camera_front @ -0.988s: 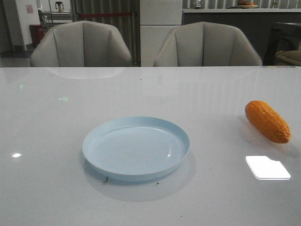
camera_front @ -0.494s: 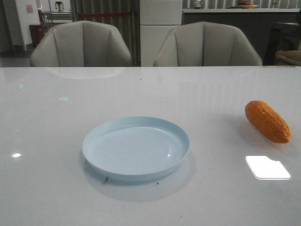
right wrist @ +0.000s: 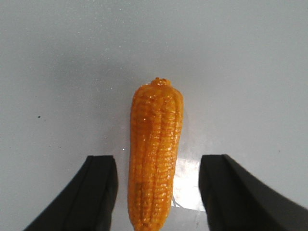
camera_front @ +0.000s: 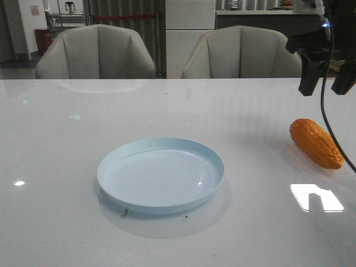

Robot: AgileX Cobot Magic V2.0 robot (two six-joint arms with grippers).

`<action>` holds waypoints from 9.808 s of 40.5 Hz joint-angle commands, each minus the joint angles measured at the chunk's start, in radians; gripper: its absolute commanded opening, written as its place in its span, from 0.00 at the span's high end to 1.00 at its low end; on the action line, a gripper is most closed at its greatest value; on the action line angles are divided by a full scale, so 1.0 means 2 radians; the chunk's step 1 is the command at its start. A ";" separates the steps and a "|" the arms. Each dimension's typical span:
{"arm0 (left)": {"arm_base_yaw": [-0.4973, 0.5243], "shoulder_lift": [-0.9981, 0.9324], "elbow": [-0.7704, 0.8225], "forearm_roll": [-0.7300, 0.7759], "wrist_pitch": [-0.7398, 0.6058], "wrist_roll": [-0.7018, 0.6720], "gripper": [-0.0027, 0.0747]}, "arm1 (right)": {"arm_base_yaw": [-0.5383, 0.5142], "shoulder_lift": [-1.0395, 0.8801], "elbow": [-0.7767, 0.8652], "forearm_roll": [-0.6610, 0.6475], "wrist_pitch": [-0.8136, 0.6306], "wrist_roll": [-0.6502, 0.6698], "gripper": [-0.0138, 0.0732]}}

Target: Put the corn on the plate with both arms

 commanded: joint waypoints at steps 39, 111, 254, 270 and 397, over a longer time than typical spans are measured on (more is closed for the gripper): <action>0.001 -0.013 -0.012 -0.010 -0.030 -0.006 0.52 | -0.001 0.072 -0.033 0.003 -0.005 -0.009 0.42; 0.001 -0.013 -0.012 -0.010 -0.055 -0.006 0.52 | 0.248 0.107 -0.200 0.116 0.141 -0.205 0.77; 0.001 -0.203 0.003 0.037 0.070 -0.006 0.64 | 0.006 -0.647 0.422 -0.056 -0.200 0.015 0.77; 0.001 -0.203 0.003 0.037 0.070 -0.006 0.64 | 0.006 -0.647 0.422 -0.056 -0.201 0.015 0.77; -0.016 -0.585 0.297 0.222 -0.198 -0.242 0.84 | 0.007 -0.967 0.796 0.038 -0.434 0.015 0.77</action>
